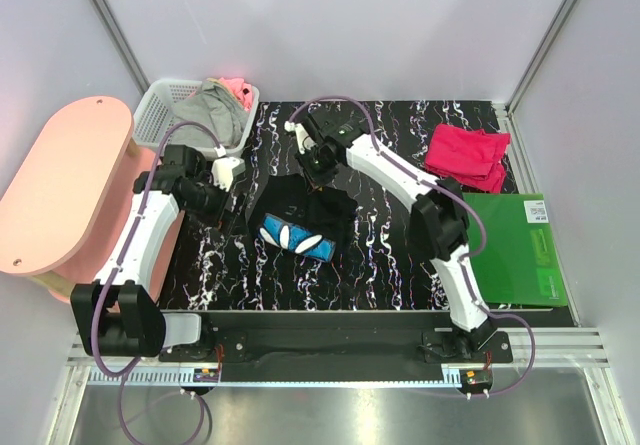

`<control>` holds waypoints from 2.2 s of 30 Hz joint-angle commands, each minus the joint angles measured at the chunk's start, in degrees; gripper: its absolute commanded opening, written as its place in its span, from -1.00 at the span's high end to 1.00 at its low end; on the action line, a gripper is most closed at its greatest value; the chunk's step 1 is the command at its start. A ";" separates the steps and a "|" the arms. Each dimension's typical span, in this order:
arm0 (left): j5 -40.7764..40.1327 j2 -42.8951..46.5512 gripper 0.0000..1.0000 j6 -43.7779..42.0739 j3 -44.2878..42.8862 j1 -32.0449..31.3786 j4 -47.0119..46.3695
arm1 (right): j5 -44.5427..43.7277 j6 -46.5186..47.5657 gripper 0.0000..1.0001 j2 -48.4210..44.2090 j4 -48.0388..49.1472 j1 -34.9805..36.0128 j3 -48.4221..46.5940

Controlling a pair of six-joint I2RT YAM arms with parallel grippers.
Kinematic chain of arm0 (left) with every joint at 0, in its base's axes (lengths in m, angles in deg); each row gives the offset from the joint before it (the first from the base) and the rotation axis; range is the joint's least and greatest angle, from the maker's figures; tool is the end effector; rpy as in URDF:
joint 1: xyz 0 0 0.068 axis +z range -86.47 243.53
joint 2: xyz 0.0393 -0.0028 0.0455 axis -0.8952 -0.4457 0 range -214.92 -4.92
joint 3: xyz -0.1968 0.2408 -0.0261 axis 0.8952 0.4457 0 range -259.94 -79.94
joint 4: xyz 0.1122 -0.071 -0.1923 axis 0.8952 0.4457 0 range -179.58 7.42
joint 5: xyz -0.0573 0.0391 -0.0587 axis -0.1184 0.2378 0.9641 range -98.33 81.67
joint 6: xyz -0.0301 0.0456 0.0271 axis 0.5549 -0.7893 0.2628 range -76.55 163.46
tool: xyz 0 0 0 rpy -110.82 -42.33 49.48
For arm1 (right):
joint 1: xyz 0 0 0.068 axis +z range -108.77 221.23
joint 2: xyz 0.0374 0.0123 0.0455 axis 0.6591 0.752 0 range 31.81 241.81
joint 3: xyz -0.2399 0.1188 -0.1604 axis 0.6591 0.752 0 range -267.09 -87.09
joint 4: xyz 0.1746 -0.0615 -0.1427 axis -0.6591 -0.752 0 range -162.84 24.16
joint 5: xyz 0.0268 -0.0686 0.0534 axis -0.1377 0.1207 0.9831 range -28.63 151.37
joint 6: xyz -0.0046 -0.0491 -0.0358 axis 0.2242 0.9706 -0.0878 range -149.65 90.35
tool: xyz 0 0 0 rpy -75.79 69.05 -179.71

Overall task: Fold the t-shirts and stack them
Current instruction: Fold the tshirt

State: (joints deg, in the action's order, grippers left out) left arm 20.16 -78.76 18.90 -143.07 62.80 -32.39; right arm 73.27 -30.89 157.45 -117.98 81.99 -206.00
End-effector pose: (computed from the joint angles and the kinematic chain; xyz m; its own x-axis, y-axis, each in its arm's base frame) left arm 0.2004 -0.0243 0.3192 -0.7634 0.3749 -0.5260 0.5585 0.7923 -0.2458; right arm 0.3570 0.3202 0.2937 -0.6639 -0.5442 -0.5129 -0.7053 0.6836 0.1877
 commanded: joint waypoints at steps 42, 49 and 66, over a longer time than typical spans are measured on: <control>-6.60 -44.98 -0.98 17.35 -31.97 -17.29 -11.92 | 15.07 -20.03 -0.32 -20.96 19.60 -7.44 27.47; -7.13 -45.07 -0.98 17.35 -29.77 -17.20 -13.51 | 12.63 -23.46 -0.18 -19.21 26.47 -7.44 32.08; -8.19 -41.03 -0.98 13.40 -21.68 -16.93 -15.88 | 1.99 -19.07 0.03 -10.33 26.65 -20.00 27.60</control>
State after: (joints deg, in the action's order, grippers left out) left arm 13.69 -122.32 34.42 -167.14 45.31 -49.09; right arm 78.32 -51.93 147.20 -92.69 64.78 -175.58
